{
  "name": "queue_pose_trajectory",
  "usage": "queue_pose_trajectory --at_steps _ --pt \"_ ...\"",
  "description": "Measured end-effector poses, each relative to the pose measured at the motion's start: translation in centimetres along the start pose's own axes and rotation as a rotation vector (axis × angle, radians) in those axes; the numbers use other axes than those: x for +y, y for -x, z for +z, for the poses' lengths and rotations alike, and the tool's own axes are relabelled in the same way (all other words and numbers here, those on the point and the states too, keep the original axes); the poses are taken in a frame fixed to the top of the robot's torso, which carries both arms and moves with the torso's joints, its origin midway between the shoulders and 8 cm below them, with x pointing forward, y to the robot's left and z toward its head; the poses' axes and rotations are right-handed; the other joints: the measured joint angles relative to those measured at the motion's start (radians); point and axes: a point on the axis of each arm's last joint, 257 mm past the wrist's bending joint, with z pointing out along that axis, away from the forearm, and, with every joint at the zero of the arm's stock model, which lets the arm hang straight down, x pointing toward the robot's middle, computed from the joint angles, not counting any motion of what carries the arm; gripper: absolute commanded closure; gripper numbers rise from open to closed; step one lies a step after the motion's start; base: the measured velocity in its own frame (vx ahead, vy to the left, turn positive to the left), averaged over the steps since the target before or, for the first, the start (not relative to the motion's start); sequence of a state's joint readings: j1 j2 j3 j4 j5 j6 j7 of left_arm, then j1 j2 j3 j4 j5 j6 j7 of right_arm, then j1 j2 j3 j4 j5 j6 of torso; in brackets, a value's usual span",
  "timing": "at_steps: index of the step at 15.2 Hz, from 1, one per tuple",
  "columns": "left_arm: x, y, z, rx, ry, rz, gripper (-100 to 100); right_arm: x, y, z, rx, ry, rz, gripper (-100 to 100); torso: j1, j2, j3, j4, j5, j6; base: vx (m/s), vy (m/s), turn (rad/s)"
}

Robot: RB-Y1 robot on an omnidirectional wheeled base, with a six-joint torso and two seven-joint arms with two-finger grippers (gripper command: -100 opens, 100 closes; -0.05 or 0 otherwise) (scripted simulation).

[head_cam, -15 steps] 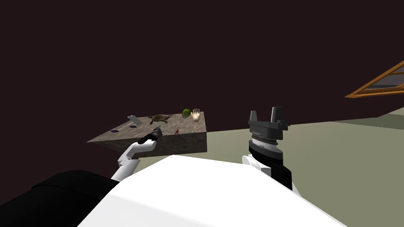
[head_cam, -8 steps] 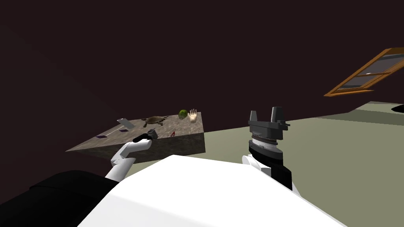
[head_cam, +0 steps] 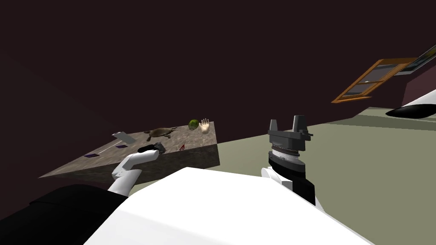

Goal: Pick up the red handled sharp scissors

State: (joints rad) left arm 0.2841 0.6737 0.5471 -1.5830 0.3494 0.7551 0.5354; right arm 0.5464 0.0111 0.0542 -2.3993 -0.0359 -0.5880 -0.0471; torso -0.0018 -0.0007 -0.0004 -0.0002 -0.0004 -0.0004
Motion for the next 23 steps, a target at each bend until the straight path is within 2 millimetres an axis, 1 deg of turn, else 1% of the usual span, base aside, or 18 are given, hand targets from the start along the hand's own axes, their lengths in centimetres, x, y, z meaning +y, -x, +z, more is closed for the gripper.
queue_pose_trajectory --at_steps 2,4,6,7,9,13,15,17,19,23 --pt "-0.3 1.7 0.2 -0.036 0.023 -0.051 -100 0.0 0.0 0.0 0.0 0.0 0.0 0 -0.001 -0.001 0.0 0.0 0.0 0.001 0.027 -0.024 -0.143" --pt "0.2 2.6 0.3 -0.06 0.049 -0.076 -100 0.0 0.0 0.0 0.0 0.0 0.0 0 0.0 0.0 0.0 0.0 0.0 0.0 0.014 -0.019 -0.076" --pt "0.0 4.2 0.2 -0.095 0.072 -0.129 -100 0.0 0.0 0.0 0.0 0.0 0.0 0 -0.001 0.0 0.0 0.0 0.0 0.001 0.023 -0.025 -0.138" --pt "0.2 4.7 0.2 -0.109 0.087 -0.146 -100 0.0 0.0 0.0 0.0 0.0 0.0 0 -0.001 0.0 0.0 0.0 0.0 0.0 0.031 -0.022 -0.143" --pt "0.4 6.4 -0.1 -0.148 0.115 -0.207 -100 0.0 0.0 0.0 0.0 0.0 0.0 0 -0.001 -0.001 0.0 0.0 0.0 0.001 0.03 -0.022 -0.131" --pt "1.2 8.8 -0.2 -0.213 0.175 -0.307 -100 0.0 0.0 0.0 0.0 0.0 0.0 0 -0.001 0.0 0.0 0.0 0.0 0.0 0.027 -0.027 -0.138" --pt "1.7 10.4 -0.5 -0.25 0.204 -0.371 -100 0.0 0.0 0.0 0.0 0.0 0.0 0 -0.001 -0.001 0.0 0.0 0.0 0.001 0.03 -0.021 -0.129" --pt "2.2 10.8 -0.7 -0.271 0.231 -0.398 -100 0.0 0.0 0.0 0.0 0.0 0.0 0 0.0 0.0 0.0 0.0 0.0 0.0 0.016 -0.01 -0.063" --pt "2.6 11.9 -1.2 -0.302 0.258 -0.454 -100 0.0 0.0 0.0 0.0 0.0 0.0 0 0.0 0.0 0.0 0.0 0.0 0.001 0.023 -0.015 -0.117" --pt "3.8 13.4 -1.7 -0.356 0.315 -0.551 -100 0.0 0.0 0.0 0.0 0.0 0.0 0 -0.001 0.0 0.0 0.0 0.0 0.0 0.028 -0.021 -0.135"
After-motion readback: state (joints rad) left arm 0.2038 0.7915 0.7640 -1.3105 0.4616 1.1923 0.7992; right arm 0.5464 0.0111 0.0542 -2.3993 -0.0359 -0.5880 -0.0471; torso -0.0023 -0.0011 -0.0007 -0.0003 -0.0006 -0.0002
